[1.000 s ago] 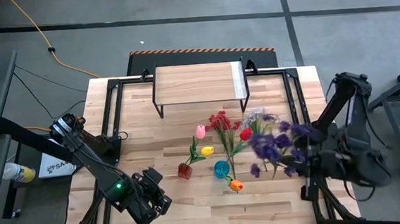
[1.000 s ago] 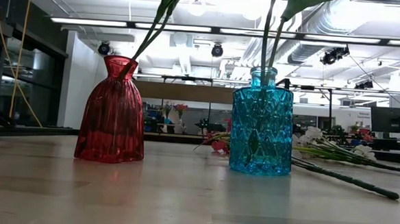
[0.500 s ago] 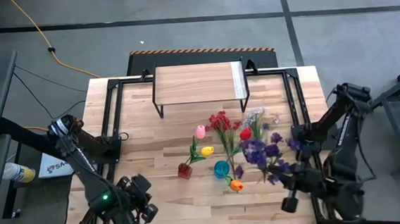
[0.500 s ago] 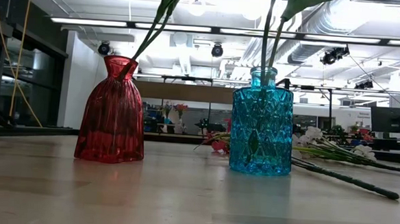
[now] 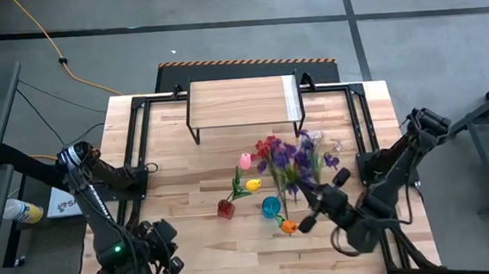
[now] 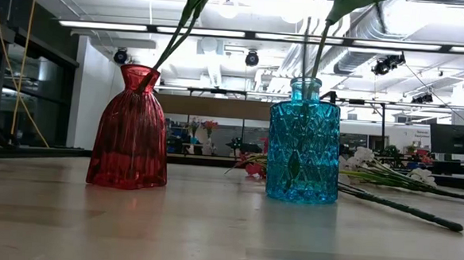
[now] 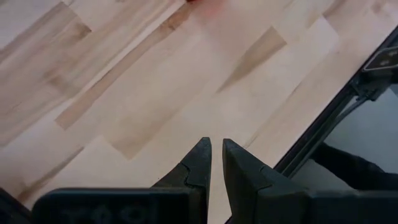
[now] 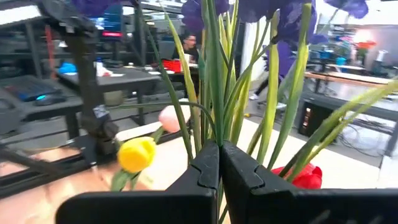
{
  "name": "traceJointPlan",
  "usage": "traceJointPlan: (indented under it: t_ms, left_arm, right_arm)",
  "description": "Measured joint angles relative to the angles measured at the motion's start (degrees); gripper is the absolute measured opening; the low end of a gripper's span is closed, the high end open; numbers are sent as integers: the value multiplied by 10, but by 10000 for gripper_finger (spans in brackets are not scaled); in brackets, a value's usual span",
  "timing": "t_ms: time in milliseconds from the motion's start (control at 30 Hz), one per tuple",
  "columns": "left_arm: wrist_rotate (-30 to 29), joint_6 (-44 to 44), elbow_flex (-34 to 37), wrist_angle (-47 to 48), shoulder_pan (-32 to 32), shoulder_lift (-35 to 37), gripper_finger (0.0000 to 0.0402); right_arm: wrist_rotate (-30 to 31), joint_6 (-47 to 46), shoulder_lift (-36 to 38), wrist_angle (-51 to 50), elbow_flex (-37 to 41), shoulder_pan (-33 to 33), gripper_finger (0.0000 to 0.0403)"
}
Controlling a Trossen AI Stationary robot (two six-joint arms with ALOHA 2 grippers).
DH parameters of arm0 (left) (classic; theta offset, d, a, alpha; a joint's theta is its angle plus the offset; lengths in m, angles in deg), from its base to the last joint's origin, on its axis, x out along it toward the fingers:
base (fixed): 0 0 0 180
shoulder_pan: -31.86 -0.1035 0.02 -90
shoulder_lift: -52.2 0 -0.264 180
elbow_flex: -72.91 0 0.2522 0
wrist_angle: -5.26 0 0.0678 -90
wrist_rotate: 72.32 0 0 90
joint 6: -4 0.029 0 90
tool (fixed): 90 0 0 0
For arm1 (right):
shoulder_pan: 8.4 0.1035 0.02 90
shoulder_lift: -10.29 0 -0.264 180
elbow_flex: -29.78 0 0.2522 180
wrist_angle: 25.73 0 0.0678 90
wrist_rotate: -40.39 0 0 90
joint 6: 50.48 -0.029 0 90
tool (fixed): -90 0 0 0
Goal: Pick and place flowers into a vace then onto a shelf
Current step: Put the violet flowers into the blue vase
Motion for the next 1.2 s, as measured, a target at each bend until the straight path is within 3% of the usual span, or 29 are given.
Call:
traceJointPlan:
  t_ms: [433, 1200]
  left_arm:
    - [0, -11, 0, 32, 0, 0, 74]
    - [18, -12, 0, 33, 0, 0, 74]
  right_arm:
    - [-10, -83, -36, 9, 0, -56, 0]
    - [0, -85, -112, 107, 0, -84, 0]
